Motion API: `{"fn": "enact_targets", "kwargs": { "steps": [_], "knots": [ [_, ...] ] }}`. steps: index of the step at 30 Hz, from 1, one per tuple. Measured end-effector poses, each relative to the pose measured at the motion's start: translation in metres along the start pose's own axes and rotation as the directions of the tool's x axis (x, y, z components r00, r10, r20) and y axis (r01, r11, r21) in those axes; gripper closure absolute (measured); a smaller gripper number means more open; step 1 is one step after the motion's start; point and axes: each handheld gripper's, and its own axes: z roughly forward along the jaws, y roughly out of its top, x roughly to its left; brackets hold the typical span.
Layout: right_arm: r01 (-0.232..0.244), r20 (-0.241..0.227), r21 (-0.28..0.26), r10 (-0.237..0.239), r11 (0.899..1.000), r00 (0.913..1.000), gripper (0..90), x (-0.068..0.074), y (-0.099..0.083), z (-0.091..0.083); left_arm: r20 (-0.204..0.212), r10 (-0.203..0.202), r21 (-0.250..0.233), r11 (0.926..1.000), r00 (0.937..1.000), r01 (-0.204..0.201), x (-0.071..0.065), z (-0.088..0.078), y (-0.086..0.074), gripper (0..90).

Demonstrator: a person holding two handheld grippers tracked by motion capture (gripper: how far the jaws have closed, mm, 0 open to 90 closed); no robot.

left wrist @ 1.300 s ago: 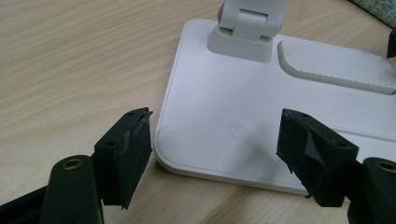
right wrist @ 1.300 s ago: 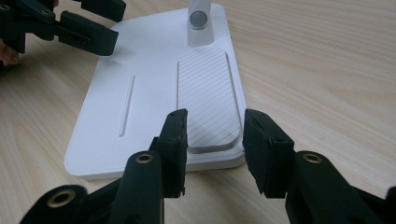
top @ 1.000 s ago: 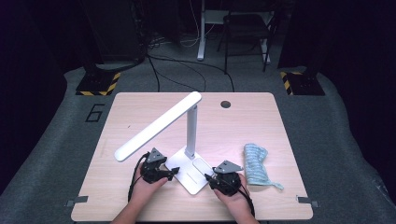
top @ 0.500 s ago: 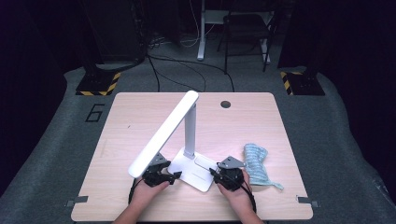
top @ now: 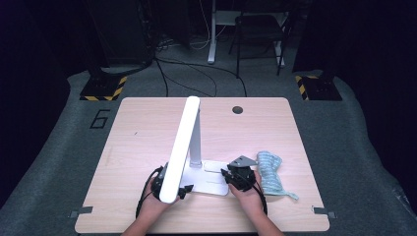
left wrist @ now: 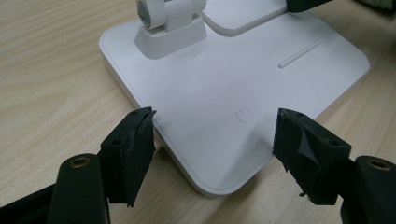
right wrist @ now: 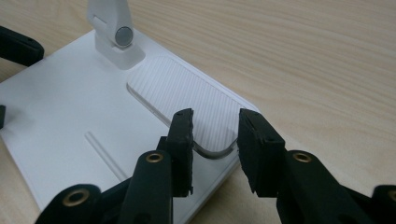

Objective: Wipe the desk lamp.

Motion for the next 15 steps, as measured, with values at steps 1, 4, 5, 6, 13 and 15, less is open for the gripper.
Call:
{"fn": "enact_targets", "kwargs": {
  "steps": [1, 4, 5, 6, 13, 15],
  "knots": [
    [0.002, -0.002, 0.006, -0.002, 1.0, 1.0, 65.7, -0.0007, 0.0018, 0.0018, 0.002, -0.001, 0.002, 1.0, 1.0, 0.001, -0.0006, -0.0003, 0.0, 29.4],
    [-0.003, -0.006, 0.009, 0.003, 1.0, 1.0, 64.9, -0.002, 0.0043, 0.0047, 0.008, -0.015, -0.007, 0.9999, 0.9999, 0.015, -0.0027, -0.0008, -0.0006, 29.5],
    [-0.001, -0.009, 0.005, 0.001, 1.0, 1.0, 64.6, -0.0028, 0.005, 0.0059, 0.005, 0.001, -0.003, 1.0, 1.0, -0.001, -0.0024, -0.0016, -0.0004, 29.4],
    [-0.01, -0.008, 0.001, 0.01, 1.0, 0.9999, 64.3, -0.0024, 0.0055, 0.0068, 0.002, 0.011, -0.002, 0.9999, 0.9999, -0.011, -0.0026, -0.0022, -0.0005, 29.6],
    [-0.002, -0.022, 0.016, 0.002, 1.0, 0.9998, 59.4, -0.0019, 0.0064, 0.0062, 0.002, -0.003, -0.001, 1.0, 1.0, 0.003, -0.0037, -0.0014, -0.0006, 29.9],
    [-0.006, -0.031, 0.014, 0.006, 1.0, 0.9995, 58.6, 0.0001, 0.0063, 0.003, 0.004, -0.001, 0.004, 1.0, 1.0, 0.001, -0.0028, -0.0019, -0.0004, 30.3]
  ]
}}
